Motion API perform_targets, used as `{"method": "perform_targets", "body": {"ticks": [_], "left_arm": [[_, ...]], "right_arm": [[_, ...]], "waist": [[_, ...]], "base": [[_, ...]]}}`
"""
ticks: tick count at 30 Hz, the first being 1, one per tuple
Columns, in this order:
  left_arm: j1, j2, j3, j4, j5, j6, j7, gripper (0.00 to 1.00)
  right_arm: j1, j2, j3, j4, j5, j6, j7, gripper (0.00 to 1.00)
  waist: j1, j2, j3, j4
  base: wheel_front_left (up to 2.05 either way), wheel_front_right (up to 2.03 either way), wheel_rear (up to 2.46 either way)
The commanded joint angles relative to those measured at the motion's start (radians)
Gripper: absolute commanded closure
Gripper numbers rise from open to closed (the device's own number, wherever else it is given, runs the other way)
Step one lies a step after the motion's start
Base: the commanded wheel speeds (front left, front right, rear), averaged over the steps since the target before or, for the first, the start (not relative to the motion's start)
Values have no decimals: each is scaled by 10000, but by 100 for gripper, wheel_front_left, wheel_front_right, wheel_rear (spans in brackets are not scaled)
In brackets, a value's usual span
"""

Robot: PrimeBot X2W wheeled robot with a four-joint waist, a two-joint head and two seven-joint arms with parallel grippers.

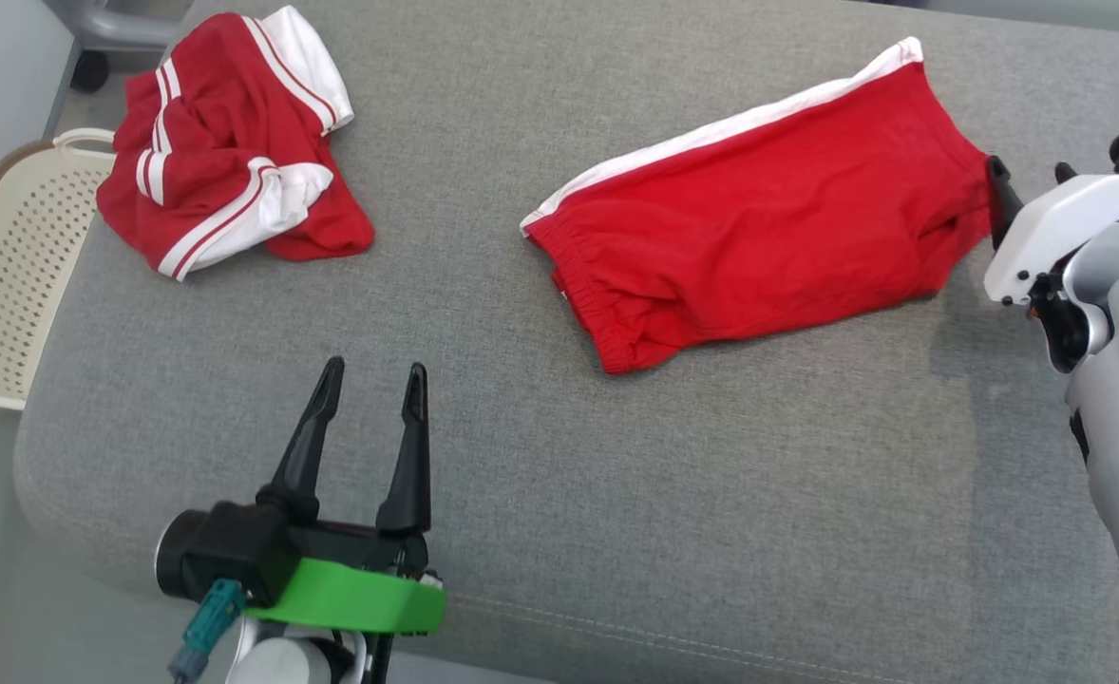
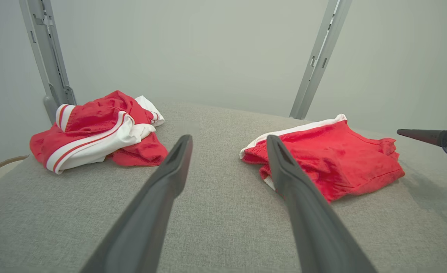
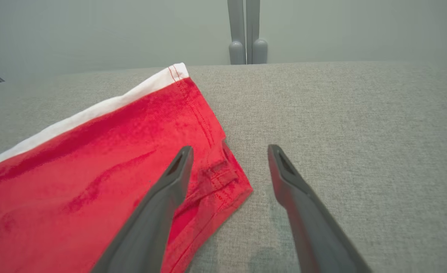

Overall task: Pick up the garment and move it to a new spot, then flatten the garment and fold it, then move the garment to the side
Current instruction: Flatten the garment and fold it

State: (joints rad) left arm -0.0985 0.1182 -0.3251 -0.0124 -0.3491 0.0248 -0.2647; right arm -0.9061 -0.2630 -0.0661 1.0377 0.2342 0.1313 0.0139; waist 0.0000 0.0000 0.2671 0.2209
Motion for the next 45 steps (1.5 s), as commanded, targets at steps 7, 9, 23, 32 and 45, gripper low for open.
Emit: {"method": "perform_targets", "body": {"ticks": [7,9,23,32,45], "left_arm": [[436,-303,403,-322,674,-402,1,0],[461,-374,493,-322,784,-466,2,0],[347,-624,734,-143,917,-893,2,0],[566,-619,537,567,913,-1124,2,0],[1075,-514,804,1331,800,-1129,1,0]], "right_arm": [[-256,-195,-731,636,-591,-10,-205,0],[-329,-159,-871,814,-725,-10,-163,0],[-296,203,-1341,1711,-1281,-16,-25,100],[340,488,-1586,1692,-902,-15,-598,100],[2039,1082,-1974,1233,-659,-15,-1048,100]], "waist": [[0,0,582,425],[0,0,692,452],[0,0,818,349],[0,0,161,-5],[0,0,-1093,-673]], "base": [[0,0,0],[0,0,0],[0,0,0],[0,0,0],[0,0,0]]}}
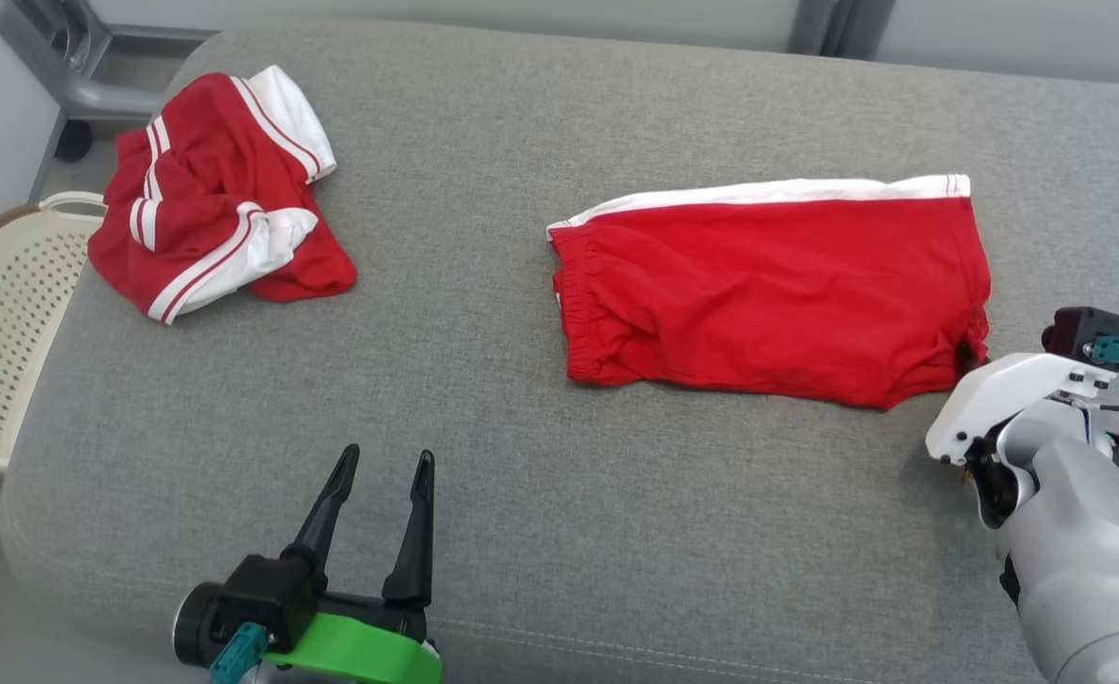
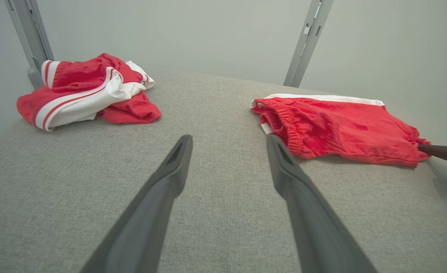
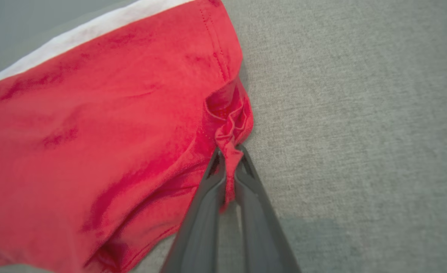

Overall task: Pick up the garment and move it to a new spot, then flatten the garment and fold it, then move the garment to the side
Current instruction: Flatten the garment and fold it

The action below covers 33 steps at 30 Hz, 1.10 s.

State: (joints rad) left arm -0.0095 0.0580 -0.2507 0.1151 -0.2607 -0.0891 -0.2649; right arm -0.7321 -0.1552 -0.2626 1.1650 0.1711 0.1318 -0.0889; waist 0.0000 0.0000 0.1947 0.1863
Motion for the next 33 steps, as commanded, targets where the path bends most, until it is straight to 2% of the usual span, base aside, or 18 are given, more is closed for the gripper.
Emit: {"method": "perform_targets", "body": {"ticks": [1,5,6,7,18,27,33], "left_arm": [[227,107,70,86,-76,24,3,0],[364,145,74,215,-166,64,18,0],[400,152,78,248,-158,81,42,0],[420,158,87,272,-177,102,51,0],[340,297,388,448,-350,369,99,0],[582,434,844,540,-556,841,145,0],[721,397,1167,547,-927,983,97,0]], "right_arm": [[411,38,-8,-102,-64,-21,12,100],[816,69,-103,-340,-248,-21,104,100],[870,105,-134,-408,-295,-21,133,25],[932,161,-174,-488,-313,-19,138,0],[1698,697,439,-1908,-44,-13,-654,0],[3192,869,1590,-3783,372,-16,-1238,0],[4384,952,2284,-5610,156,-16,-1366,0]], "waist": [[0,0,-439,-389],[0,0,-678,-569],[0,0,-710,-598],[0,0,-746,-625],[0,0,-1243,-829],[0,0,-2149,-1159],[0,0,-2509,-1407]], "base": [[0,0,0],[0,0,0],[0,0,0],[0,0,0],[0,0,0],[0,0,0],[0,0,0]]}}
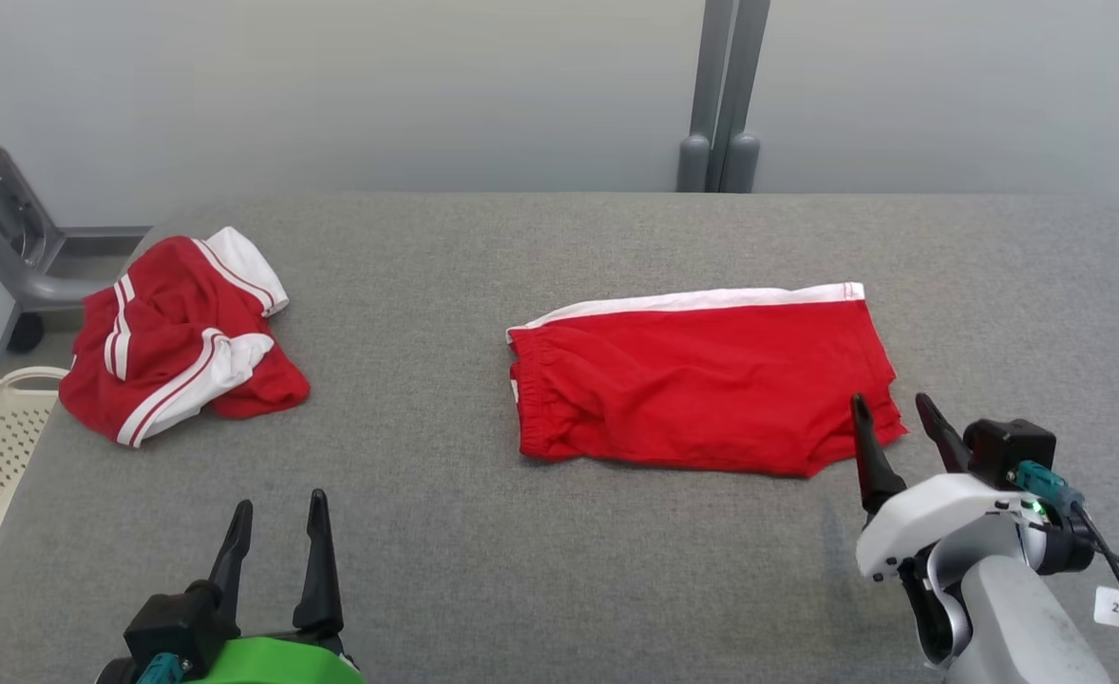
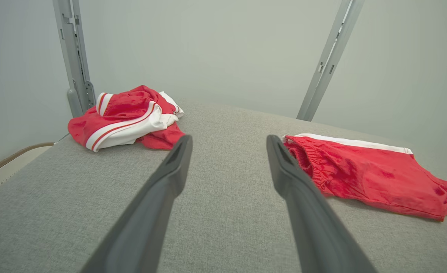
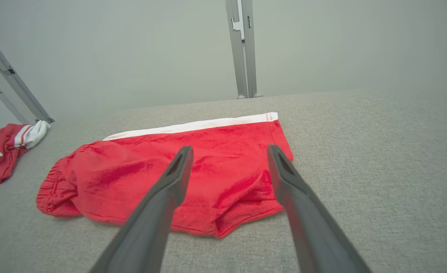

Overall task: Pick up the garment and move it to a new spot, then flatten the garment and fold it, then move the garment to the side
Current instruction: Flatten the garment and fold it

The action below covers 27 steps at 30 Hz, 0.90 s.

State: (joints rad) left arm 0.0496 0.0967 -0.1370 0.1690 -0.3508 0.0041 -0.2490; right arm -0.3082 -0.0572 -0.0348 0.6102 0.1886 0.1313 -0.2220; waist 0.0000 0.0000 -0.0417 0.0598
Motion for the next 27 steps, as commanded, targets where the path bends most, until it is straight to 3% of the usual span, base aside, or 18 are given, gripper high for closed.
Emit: {"method": "perform_targets", "body": {"ticks": [1,13,27], "left_arm": [[140,11,51,48,-52,68,-65,0],[260,579,-156,801,191,17,409,0],[466,544,-102,808,-74,222,513,0]], "right_arm": [[320,-14,37,-319,-63,-10,-38,0],[2238,72,211,-2382,-340,-10,560,0],[2838,74,140,-2944,197,-10,980,0]], "waist": [[0,0,-182,-171],[0,0,-405,-405],[0,0,-407,-582]], "base": [[0,0,0],[0,0,0],[0,0,0]]}}
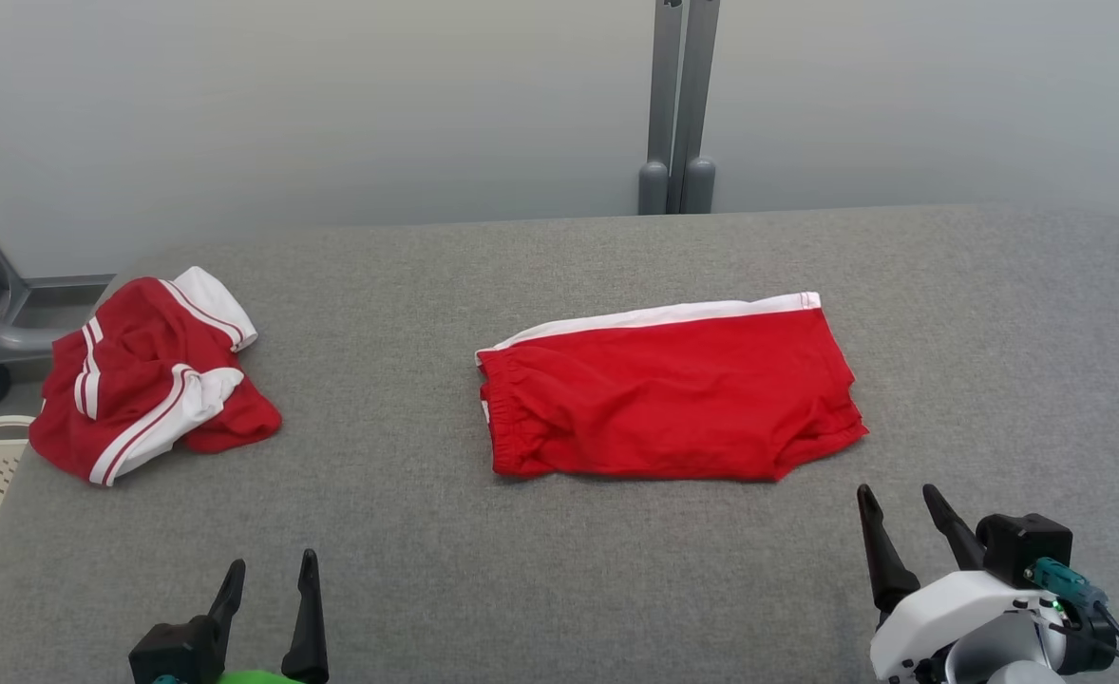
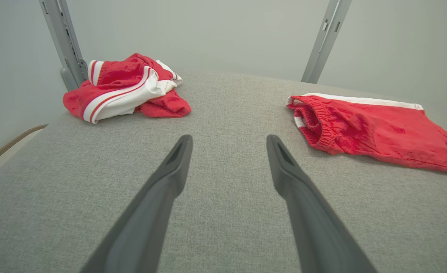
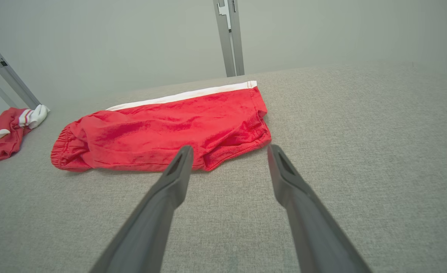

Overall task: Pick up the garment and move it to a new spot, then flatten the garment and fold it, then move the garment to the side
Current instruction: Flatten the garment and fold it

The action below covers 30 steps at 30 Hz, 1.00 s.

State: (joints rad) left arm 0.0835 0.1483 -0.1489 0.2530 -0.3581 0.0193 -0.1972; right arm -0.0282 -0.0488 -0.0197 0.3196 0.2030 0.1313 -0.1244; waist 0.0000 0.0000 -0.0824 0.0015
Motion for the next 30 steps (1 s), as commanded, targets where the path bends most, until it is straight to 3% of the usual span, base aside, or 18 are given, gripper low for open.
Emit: {"method": "perform_targets", "body": {"ticks": [1,10,16,22,30], "left_arm": [[120,39,16,-44,-14,65,-8,0],[46,108,-47,-83,-134,8,56,0],[-72,189,-75,-286,-91,86,49,0],[-371,287,-244,-531,128,84,13,0],[-953,218,-597,-694,237,-133,-29,0]], "right_arm": [[27,-13,-25,-68,67,-10,5,0],[-197,-13,-77,-51,68,-10,346,0],[-1372,-17,-255,161,-184,-10,2549,0],[-3086,-170,-1041,754,-613,-7,5577,0],[-5151,-615,-2312,1563,-1236,-6,7436,0]], "waist": [[0,0,9,3],[0,0,152,60],[0,0,437,88],[0,0,982,388],[0,0,2055,1061]], "base": [[0,0,0],[0,0,0],[0,0,0],[0,0,0],[0,0,0]]}}
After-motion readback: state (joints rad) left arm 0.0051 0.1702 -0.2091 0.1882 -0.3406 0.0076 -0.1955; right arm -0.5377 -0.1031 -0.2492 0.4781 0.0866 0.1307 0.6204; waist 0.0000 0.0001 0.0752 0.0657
